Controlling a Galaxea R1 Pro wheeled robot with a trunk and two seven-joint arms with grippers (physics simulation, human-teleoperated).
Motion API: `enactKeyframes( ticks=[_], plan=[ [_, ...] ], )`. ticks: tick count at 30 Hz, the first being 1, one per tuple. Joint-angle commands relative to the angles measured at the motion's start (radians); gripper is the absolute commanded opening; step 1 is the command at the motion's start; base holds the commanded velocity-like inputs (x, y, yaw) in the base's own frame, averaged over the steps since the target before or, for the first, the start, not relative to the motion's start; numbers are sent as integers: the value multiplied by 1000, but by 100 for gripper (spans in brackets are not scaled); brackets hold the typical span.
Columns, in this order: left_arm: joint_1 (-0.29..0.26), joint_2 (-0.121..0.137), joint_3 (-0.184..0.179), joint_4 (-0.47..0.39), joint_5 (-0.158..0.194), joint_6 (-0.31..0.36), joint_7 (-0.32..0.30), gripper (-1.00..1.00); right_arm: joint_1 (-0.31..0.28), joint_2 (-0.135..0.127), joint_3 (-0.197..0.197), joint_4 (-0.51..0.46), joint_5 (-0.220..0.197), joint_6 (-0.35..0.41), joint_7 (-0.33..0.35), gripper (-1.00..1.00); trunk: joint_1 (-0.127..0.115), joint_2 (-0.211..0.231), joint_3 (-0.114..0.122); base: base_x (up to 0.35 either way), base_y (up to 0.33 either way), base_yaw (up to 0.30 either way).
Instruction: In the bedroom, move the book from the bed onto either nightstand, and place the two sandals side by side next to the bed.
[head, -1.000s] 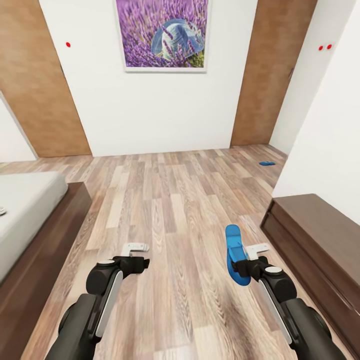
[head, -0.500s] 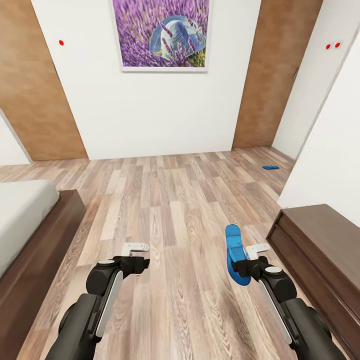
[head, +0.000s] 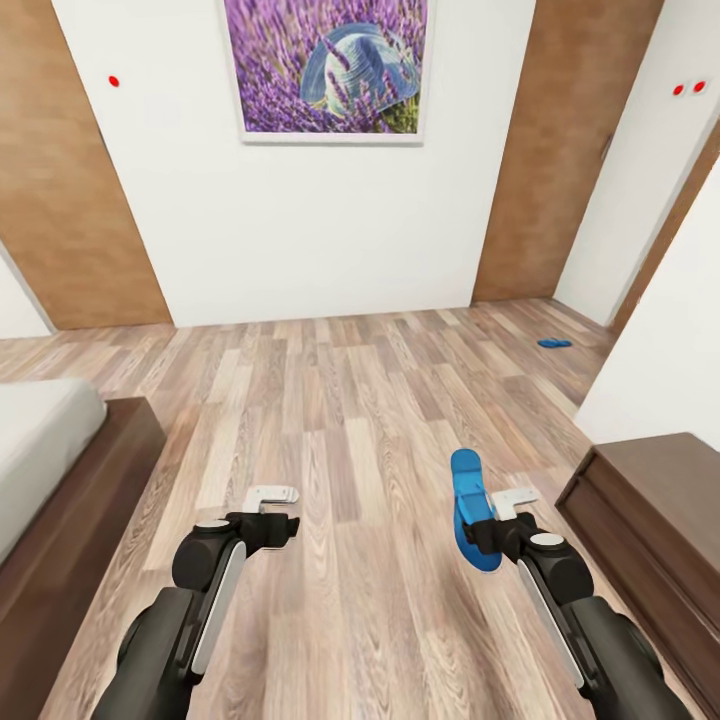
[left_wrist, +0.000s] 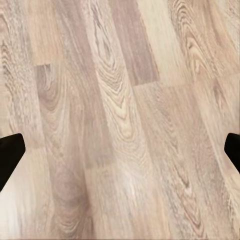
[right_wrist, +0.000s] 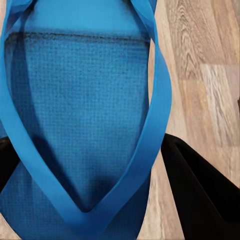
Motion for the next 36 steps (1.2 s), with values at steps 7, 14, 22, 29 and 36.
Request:
enactKeyframes(
  ticks=[7,14,22,29,36],
  plan=[
    [-1,0,-1,-1,2,4,6,100,-1,0,2,-1,-1,5,0,-100,0,0,-1,325,161,-177],
    [-1,0,-1,-1,2,4,6,100,-1,0,2,-1,-1,5,0,-100,0,0,-1,325,162,-278],
    [0,0,-1,-1,2,4,6,100,-1,-1,2,-1,-1,5,0,-100,0,0,-1,325,162,-284],
    [-1,0,-1,-1,2,4,6,100,-1,-1,2,-1,-1,5,-1,-100,0,0,-1,325,162,-285],
    [-1,0,-1,-1,2,4,6,100,-1,-1,2,-1,-1,5,0,-100,0,0,-1,325,162,-285]
  ],
)
